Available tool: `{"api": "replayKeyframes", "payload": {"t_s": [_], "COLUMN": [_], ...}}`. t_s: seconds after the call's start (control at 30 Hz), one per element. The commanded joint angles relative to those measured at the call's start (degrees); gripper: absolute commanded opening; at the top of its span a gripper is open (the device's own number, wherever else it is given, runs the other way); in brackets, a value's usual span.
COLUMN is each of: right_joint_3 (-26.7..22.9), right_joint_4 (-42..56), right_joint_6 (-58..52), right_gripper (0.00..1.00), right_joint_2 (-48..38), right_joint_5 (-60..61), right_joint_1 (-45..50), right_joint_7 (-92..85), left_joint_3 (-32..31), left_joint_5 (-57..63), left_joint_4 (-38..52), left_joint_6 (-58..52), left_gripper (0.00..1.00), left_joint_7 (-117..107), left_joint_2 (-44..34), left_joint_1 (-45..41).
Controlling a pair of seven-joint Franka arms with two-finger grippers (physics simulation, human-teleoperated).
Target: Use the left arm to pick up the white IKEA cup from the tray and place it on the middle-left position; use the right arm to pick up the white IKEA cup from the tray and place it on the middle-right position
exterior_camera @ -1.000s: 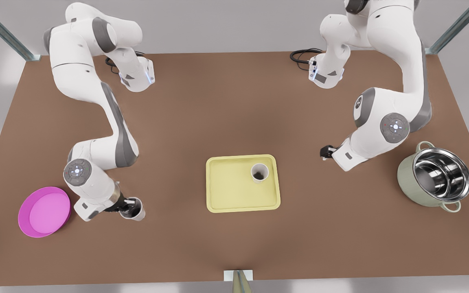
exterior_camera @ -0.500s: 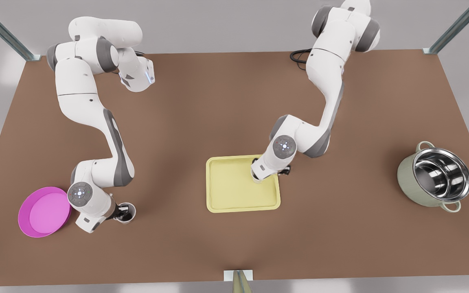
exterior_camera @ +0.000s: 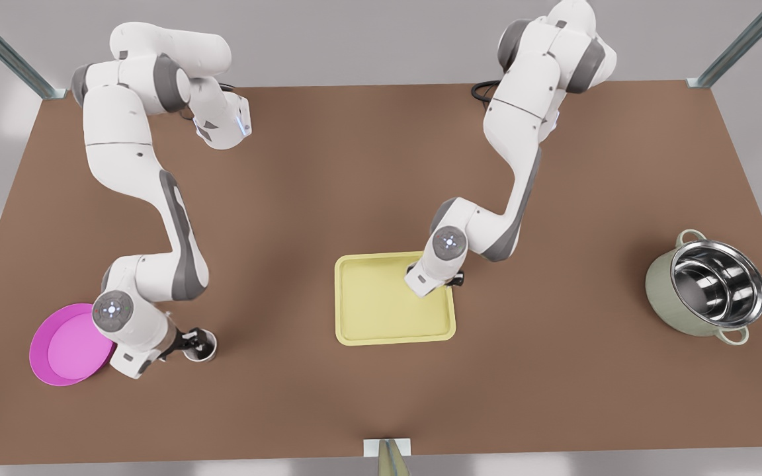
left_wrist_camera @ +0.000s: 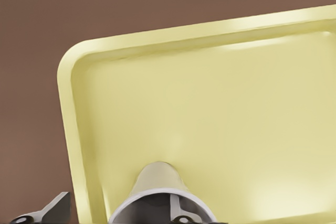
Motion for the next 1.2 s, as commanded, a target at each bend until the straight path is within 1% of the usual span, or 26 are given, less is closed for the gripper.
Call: {"api": "replayKeyframes", "payload": {"t_s": [0.0, 0.03, 0.07, 0.1, 0.13, 0.17, 0.2, 0.23, 0.3, 0.33, 0.37, 0.4, 0.43, 0.5, 0.57, 0.73, 0.87, 1.0, 1.17], "right_joint_3": [-0.44, -0.36, -0.44, -0.27, -0.27, -0.27, -0.09, 1.66, 2.37, 2.37, 2.37, 2.37, 2.37, 2.37, 2.37, 2.28, 2.28, 2.28, 2.28], "right_joint_4": [-0.04, 0.05, -0.03, 0.14, 0.4, 0.4, 0.23, -0.04, -0.12, -0.21, -0.21, -0.21, -0.3, -0.3, -0.3, -0.3, -0.3, -0.3, -0.3], "right_joint_6": [-7.46, -10.7, -13.95, -18.61, -23.1, -26.27, -30.13, -32.95, -34.53, -36.02, -36.29, -36.29, -36.2, -36.2, -36.29, -36.29, -36.38, -36.29, -36.29], "right_gripper": [1.0, 1.0, 1.0, 1.0, 1.0, 1.0, 1.0, 1.0, 1.0, 1.0, 1.0, 1.0, 1.0, 1.0, 1.0, 1.0, 1.0, 1.0, 1.0], "right_joint_2": [-3.37, -6.7, -10.66, -15.22, -17.96, -21.21, -24.46, -26.84, -29.56, -29.65, -29.65, -29.65, -29.65, -29.48, -29.48, -29.21, -29.04, -28.33, -27.98], "right_joint_5": [1.51, 1.51, 1.42, 1.42, 1.07, 1.16, 1.07, 1.07, 0.54, 0.63, 0.63, 0.63, 0.63, 0.63, 0.63, 0.72, 0.8, 0.8, 0.72], "right_joint_1": [0.12, 0.03, -0.05, -0.06, -0.06, -0.14, -1.81, -4.88, -5.77, -5.86, -5.77, -5.68, -5.68, -5.59, -5.59, -5.5, -5.59, -5.59, -5.86], "right_joint_7": [-8.61, -8.08, -7.91, -5.63, -1.32, -1.22, -1.22, -1.22, -1.14, -1.14, -1.05, -0.96, -0.87, -0.35, -0.08, -0.17, -0.26, -0.17, 0.18], "left_joint_3": [0.01, 0.01, 0.01, 0.09, 0.09, 0.09, 0.09, 0.09, 1.06, 1.67, 3.08, 4.22, 4.49, 4.4, 4.49, 5.54, 7.56, 8.36, 8.09], "left_joint_5": [0.09, 0.0, 0.0, 0.0, 0.0, 0.0, 0.0, 0.0, 0.0, 0.0, -0.17, -0.61, -0.61, -0.7, -0.35, 0.97, 1.85, 1.76, 0.71], "left_joint_4": [0.05, 0.4, 0.57, 0.66, 0.66, 0.66, 0.66, 0.75, 1.37, 1.63, 4.79, 5.41, 5.41, 5.41, 5.93, 6.29, 6.11, 5.85, 5.14], "left_joint_6": [1.55, 1.2, 1.03, 1.03, 1.03, 1.03, 0.94, 0.85, -2.05, -3.37, -8.9, -11.28, -12.42, -12.51, -12.07, 10.07, 22.82, 27.22, 27.31], "left_gripper": [0.67, 0.52, 0.41, 0.34, 0.27, 0.21, 0.21, 0.21, 0.21, 0.21, 0.21, 0.21, 0.21, 0.21, 0.21, 0.21, 0.21, 0.21, 0.21], "left_joint_7": [-6.62, -6.71, -6.62, -6.62, -6.62, -6.71, -6.79, -6.71, -6.36, -6.27, -4.78, -2.05, 1.9, 16.84, 24.05, 25.37, 25.11, 25.29, 25.11], "left_joint_2": [0.05, -0.04, -0.13, -0.13, -0.13, -0.13, -0.13, -0.22, -1.18, -2.06, -2.15, -3.03, -4.08, -4.26, -4.17, -0.22, 3.65, 4.88, 5.76], "left_joint_1": [0.06, 0.06, 0.06, 0.06, 0.06, 0.06, 0.06, 0.06, 0.06, 0.06, 0.32, 1.02, 3.57, 12.27, 18.16, 21.06, 21.06, 21.06, 22.56]}}
